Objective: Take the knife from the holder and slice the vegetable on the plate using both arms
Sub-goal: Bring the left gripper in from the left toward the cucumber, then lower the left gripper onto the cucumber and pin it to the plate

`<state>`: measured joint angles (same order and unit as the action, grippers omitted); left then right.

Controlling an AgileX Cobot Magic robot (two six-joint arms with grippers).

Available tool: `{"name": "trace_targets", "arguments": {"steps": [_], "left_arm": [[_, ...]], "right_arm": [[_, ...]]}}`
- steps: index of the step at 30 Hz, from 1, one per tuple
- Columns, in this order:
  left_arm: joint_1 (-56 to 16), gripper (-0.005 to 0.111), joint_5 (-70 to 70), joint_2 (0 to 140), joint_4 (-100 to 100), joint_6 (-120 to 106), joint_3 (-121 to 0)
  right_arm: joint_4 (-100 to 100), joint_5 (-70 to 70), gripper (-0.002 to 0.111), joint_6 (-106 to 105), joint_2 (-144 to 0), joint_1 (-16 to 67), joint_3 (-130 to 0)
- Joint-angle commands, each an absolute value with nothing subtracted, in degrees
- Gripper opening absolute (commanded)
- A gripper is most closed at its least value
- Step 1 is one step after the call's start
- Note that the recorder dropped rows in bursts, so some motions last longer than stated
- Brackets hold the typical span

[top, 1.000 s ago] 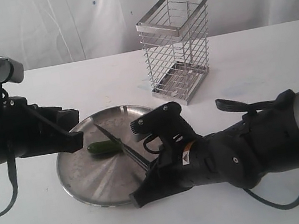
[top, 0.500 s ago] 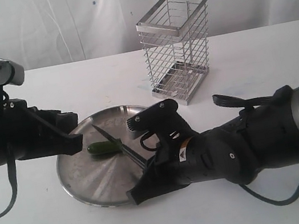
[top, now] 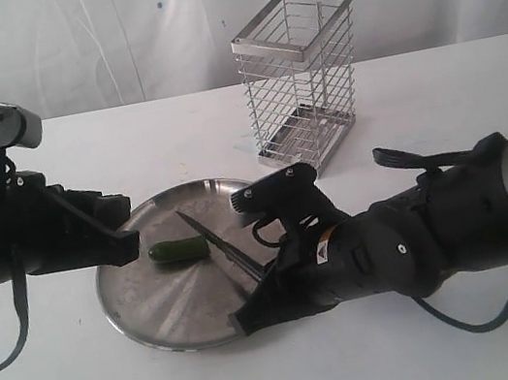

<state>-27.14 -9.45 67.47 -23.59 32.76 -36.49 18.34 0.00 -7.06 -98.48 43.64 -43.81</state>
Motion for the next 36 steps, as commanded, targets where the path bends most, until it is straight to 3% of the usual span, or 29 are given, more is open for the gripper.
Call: {"name": "trace_targets", "arguments": {"steps": [1, 11, 17, 24, 36], "left_arm": [[-27.6, 0.038, -8.9, 67.4, -23.6, 33.0, -36.7], [-27.6, 0.039, -8.0, 67.4, -25.0, 31.9, -36.7], [-27.6, 0.052, -5.8, 69.0, -38.0, 26.7, -36.7], [-27.6, 0.054, -10.4, 80.7, -44.2, 16.7, -39.4], [-27.6, 0.054, 2.2, 102.8, -44.2, 7.4, -57.7]], "right_arm": [[18.2, -0.9, 0.000, -7.5, -97.8, 43.3, -43.9], [20.1, -0.4, 0.000, -7.3, -94.7, 43.3, -43.9], [21.1, -1.0, 0.000, -4.2, -92.7, 43.3, -41.3], [21.1, -5.0, 0.000, -2.1, -92.2, 43.3, -39.3], [21.0, -4.3, 0.000, -1.2, -85.2, 43.3, -39.3]]}}
